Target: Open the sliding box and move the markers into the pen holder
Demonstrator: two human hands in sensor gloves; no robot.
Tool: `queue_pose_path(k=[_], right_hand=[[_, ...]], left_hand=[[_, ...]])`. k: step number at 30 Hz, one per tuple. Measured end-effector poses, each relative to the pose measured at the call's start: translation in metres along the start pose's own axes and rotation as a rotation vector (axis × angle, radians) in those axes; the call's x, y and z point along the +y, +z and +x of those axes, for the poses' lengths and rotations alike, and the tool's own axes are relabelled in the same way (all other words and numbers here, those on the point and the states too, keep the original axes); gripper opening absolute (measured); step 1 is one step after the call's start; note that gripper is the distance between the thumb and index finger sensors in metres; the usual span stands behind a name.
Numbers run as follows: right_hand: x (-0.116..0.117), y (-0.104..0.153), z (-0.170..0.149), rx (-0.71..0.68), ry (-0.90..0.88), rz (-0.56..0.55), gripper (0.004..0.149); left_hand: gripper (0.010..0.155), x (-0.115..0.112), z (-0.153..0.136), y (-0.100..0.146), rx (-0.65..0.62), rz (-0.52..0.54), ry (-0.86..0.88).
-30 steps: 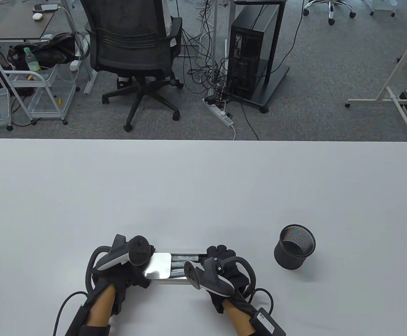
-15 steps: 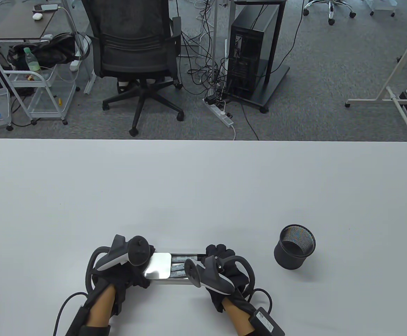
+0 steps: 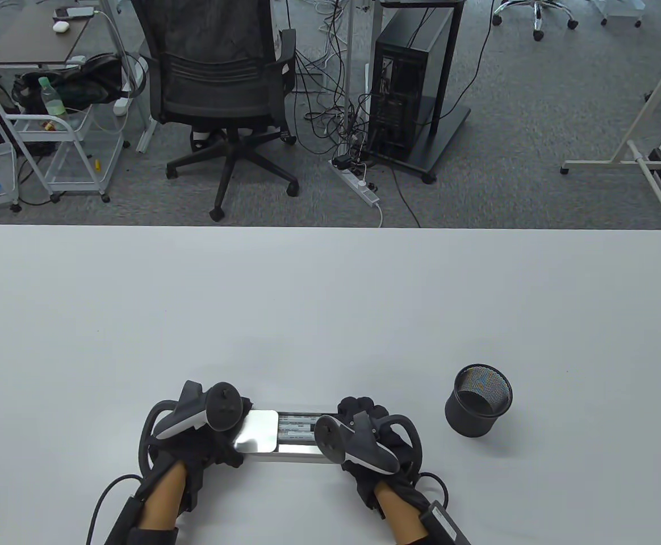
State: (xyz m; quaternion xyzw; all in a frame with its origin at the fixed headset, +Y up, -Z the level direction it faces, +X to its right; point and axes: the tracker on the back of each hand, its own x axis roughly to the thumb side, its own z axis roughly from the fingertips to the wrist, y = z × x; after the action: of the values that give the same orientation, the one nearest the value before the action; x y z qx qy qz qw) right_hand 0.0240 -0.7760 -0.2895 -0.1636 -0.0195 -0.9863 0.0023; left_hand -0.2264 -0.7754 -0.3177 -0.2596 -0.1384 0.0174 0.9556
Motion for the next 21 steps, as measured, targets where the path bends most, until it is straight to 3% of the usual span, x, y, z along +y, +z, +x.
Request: queue_pose_path(k=[8,21], right_hand=[[-0.009,0.006,-0.011,0.002,-0.06,-0.025,0.04],[-0.035,0.024,-0.019,-0.049,-0.239,-0.163,0.039]], left_hand=[[0.082,0.0,-0.001,0.0,-0.002,-0.003,0.001],[0.082,0.0,-0.001,0.0,-0.005,-0.003,0.002]])
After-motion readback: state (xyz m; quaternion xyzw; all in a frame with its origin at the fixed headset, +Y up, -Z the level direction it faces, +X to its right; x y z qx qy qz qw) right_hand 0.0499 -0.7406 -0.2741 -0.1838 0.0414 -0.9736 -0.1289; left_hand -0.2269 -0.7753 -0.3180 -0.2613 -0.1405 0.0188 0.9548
